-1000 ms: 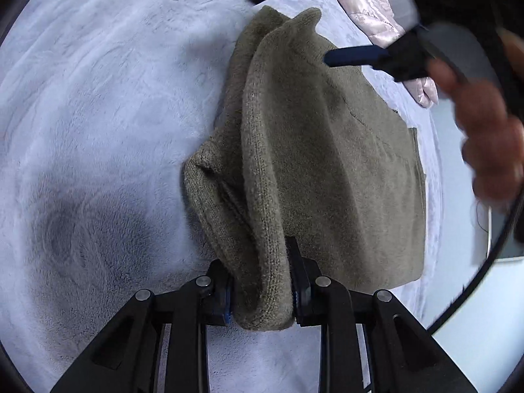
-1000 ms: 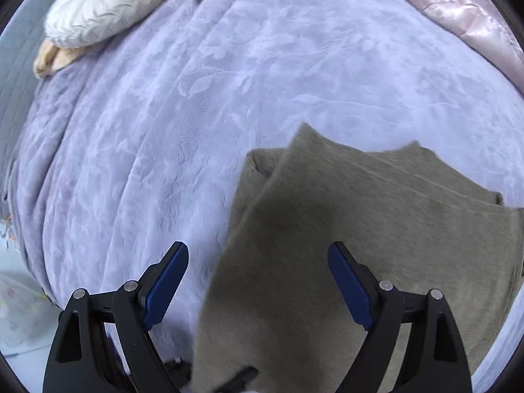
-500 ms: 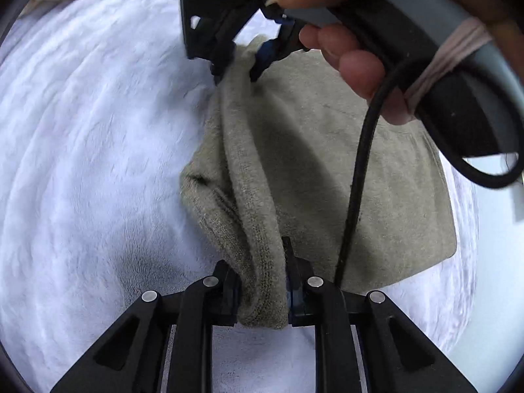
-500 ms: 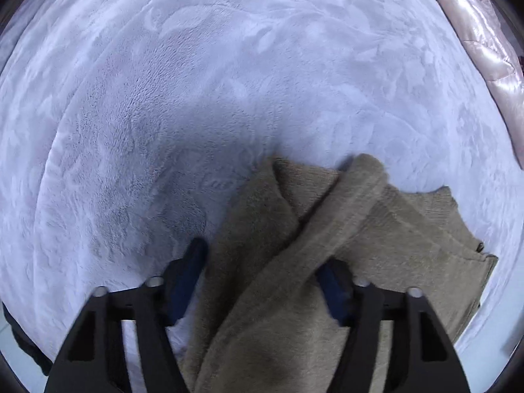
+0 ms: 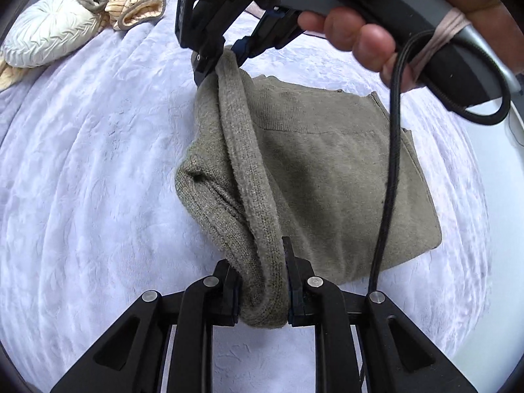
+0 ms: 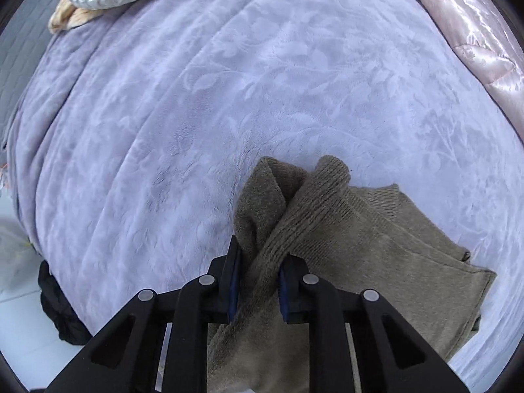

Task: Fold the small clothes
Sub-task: 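Lift the side edge with both grippers and fold it across the bundle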

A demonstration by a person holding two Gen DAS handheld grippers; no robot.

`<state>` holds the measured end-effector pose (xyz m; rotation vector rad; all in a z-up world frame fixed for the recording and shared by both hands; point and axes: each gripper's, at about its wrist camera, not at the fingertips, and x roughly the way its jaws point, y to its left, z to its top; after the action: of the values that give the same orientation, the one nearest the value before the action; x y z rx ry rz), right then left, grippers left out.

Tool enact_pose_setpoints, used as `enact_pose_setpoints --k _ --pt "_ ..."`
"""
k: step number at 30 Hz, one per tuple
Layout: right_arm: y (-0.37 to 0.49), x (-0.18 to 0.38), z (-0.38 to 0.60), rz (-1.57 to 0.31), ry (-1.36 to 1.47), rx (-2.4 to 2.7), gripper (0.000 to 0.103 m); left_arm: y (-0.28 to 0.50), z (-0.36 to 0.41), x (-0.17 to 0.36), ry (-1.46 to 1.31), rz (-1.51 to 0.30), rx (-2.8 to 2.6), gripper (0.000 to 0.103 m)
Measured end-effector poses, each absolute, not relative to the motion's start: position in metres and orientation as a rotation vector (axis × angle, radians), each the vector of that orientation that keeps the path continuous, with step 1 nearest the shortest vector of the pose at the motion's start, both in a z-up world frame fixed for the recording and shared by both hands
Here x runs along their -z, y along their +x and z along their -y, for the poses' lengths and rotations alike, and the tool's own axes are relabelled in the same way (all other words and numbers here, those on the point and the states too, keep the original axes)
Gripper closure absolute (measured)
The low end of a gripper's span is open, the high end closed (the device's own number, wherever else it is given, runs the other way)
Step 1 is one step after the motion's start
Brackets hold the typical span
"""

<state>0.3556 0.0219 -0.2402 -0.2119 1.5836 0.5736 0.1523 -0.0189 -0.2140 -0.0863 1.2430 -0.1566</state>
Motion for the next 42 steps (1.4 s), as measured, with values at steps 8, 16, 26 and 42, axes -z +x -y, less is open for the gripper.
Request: enact_pose_setpoints --k 8,16,26,42 --pt "0.364 0.210 0.023 -1.550 -0.107 -0.625 0.082 0.147 0.057 0.191 0.024 -1.259 0.064 0.085" --pt "0.371 0.187 0.074 -1.544 -0.022 -0.635 0.083 0.143 0.126 0.173 0.200 -1.238 0.063 0.086" --pt "0.366 0.169 0.129 -1.504 0.056 -0.654 0.083 0.142 0.164 0.168 0.254 -1.247 0.088 0.086" --pt "0.361 0.178 0.232 -1.464 0.177 -0.586 0.083 0.138 0.244 0.179 0.368 -1.244 0.175 0.086"
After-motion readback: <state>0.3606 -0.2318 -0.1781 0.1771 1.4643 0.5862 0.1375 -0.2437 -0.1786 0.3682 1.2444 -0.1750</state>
